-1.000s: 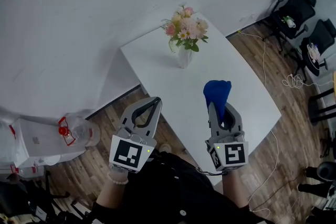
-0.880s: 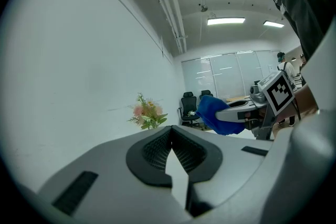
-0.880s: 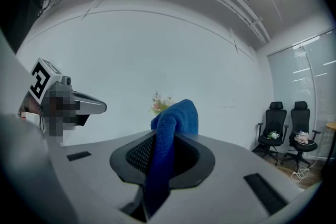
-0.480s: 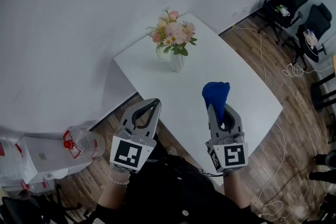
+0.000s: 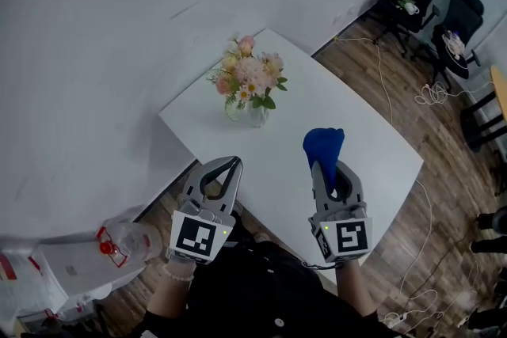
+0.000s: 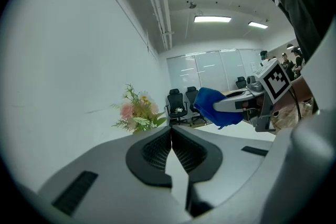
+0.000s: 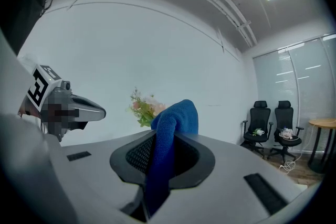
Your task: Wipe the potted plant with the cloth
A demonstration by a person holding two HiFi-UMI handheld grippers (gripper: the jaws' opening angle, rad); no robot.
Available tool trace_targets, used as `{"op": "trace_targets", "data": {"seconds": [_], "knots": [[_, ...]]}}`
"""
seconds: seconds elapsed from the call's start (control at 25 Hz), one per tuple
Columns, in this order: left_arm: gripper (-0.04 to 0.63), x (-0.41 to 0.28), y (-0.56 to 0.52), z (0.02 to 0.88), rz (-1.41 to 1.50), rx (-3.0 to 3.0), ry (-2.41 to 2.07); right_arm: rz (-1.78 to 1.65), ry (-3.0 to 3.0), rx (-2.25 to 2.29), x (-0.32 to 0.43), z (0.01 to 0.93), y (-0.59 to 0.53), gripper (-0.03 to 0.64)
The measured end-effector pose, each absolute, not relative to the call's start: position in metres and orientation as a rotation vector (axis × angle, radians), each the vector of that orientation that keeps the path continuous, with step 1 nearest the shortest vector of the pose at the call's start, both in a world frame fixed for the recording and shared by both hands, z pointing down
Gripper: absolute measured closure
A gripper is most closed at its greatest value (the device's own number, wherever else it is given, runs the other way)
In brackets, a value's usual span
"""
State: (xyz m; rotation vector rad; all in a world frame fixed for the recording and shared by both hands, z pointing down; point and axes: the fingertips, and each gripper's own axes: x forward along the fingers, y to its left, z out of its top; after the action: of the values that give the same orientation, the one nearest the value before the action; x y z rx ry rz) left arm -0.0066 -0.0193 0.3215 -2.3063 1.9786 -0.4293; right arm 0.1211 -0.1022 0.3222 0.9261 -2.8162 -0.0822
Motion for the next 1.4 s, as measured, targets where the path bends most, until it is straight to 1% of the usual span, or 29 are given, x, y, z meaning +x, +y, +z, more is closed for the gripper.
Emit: {"op": "trace_targets", "data": {"seconds": [0.24,0.68,0.92,0.96,1.04,1.08,1.32,1.4], "knots": [[0.58,-0.034,-0.037,0.32,-0.283,-2.451,2.02,-0.089,-2.792,0.986,0.093,0.319,-0.119,0.54],[0.58,-0.092,-0.072,0.351,-0.35,-2.544,1.786,-0.053,-2.686,1.149,0.061,0.332,-0.153,0.539],[0.576,-0.11,-0.092,0.363,-0.313,-2.64,1.732,-0.037,-2.631,1.214,0.054,0.339,-0.165,0.539],[0.566,-0.111,-0.096,0.365,-0.319,-2.655,1.709,-0.04,-2.623,1.216,0.053,0.34,-0.166,0.54],[0.502,-0.113,-0.104,0.372,-0.335,-2.689,1.672,-0.048,-2.603,1.22,0.05,0.343,-0.168,0.539],[0.481,-0.115,-0.108,0.376,-0.342,-2.705,1.659,-0.05,-2.592,1.224,0.048,0.346,-0.169,0.539],[0.371,-0.112,-0.133,0.401,-0.387,-2.771,1.572,-0.046,-2.539,1.243,0.047,0.362,-0.175,0.54],[0.346,-0.112,-0.143,0.407,-0.399,-2.796,1.537,-0.044,-2.528,1.232,0.042,0.366,-0.182,0.538]]}}
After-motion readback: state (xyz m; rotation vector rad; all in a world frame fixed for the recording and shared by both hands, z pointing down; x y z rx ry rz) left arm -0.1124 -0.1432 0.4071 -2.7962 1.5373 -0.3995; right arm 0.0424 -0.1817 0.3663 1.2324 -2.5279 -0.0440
